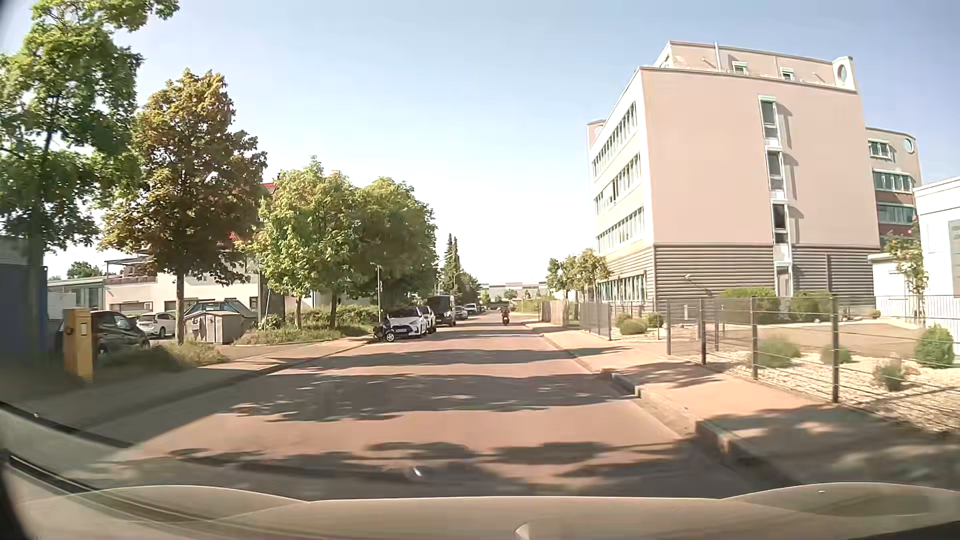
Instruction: Follow the waypoints while adhering to traffic rules and regulations
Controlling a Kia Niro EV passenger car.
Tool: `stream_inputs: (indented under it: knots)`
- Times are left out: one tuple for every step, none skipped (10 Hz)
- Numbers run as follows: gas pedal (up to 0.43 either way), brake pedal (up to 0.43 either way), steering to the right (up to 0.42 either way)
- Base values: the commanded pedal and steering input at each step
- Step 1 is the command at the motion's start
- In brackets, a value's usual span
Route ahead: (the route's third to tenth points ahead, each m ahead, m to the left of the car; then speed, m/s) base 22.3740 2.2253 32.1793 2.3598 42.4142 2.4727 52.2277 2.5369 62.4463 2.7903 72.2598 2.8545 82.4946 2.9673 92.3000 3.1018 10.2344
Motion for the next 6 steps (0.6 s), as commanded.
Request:
stream_inputs:
  knots:
    - [0.087,0.000,-0.011]
    - [0.087,0.000,-0.008]
    - [0.087,0.000,-0.005]
    - [0.087,0.000,-0.003]
    - [0.087,0.000,-0.001]
    - [0.087,0.000,0.000]
